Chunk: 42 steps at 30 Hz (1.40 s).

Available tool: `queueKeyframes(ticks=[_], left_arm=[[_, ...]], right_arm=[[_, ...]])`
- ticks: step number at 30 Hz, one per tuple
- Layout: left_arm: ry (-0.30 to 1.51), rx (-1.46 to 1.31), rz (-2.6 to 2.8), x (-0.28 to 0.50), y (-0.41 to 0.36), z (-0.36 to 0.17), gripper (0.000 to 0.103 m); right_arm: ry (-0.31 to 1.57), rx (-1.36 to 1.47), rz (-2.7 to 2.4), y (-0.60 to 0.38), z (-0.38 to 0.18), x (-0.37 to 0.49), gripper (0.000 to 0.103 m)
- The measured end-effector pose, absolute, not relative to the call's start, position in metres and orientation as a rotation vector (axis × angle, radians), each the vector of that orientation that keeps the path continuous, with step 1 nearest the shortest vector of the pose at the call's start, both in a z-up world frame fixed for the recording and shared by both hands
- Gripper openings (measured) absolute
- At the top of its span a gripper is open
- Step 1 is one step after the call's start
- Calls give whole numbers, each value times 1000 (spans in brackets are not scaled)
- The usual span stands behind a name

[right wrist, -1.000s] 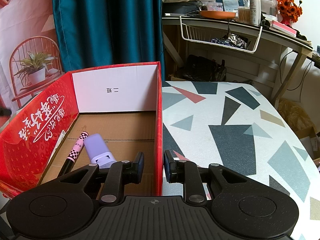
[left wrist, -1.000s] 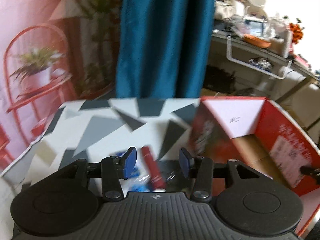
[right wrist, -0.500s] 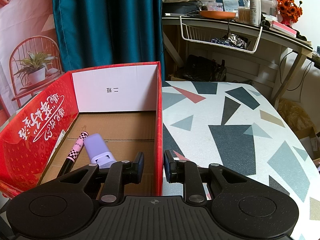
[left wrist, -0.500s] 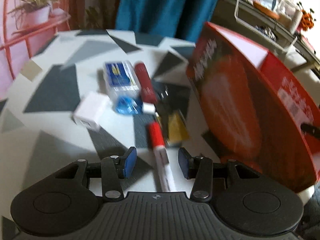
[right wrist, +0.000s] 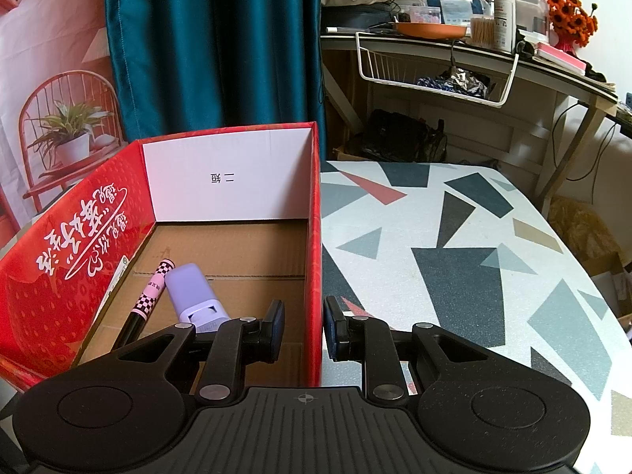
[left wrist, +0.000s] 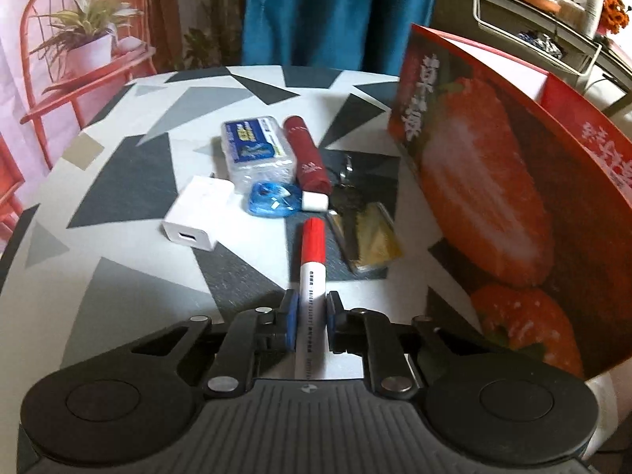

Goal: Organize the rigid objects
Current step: 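Return the left gripper and grasp the red-capped marker, then carry the red-capped marker into the red box and open the left gripper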

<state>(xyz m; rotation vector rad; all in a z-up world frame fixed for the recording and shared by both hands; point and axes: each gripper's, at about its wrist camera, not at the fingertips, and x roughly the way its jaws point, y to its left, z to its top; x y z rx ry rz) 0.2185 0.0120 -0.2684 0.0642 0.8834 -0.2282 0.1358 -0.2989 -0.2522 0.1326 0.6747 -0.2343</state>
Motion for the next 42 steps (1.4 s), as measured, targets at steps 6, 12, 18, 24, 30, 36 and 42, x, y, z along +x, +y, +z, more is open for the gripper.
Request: queueKeyframes(ticks=[6,12,18,24,30,36,42], left_arm=[[860,53,-203,227,15,-271,16],[841,65,-185,225,11,-272,17],[816,80,-174,219,9,-273,17],[806,80,-162,215,8,-272,16],[799,48,-147,208,13,-268,16],[768,11,-157,206,14,-258,16],[740,-21,-168,205,15,-247,16]], right_arm=[[675,134,-235,-299,-252,135,21],[675,134,-234,-299,-253,135,21],[675,133,-235,-299,-253,134,21],[675,127,-241,-299,-253,134,18],[666,139,-258,-302,-254,132,10],[663,148,-258,-303,-254,131,10],[663,149,-258,-303,-254,131,10]])
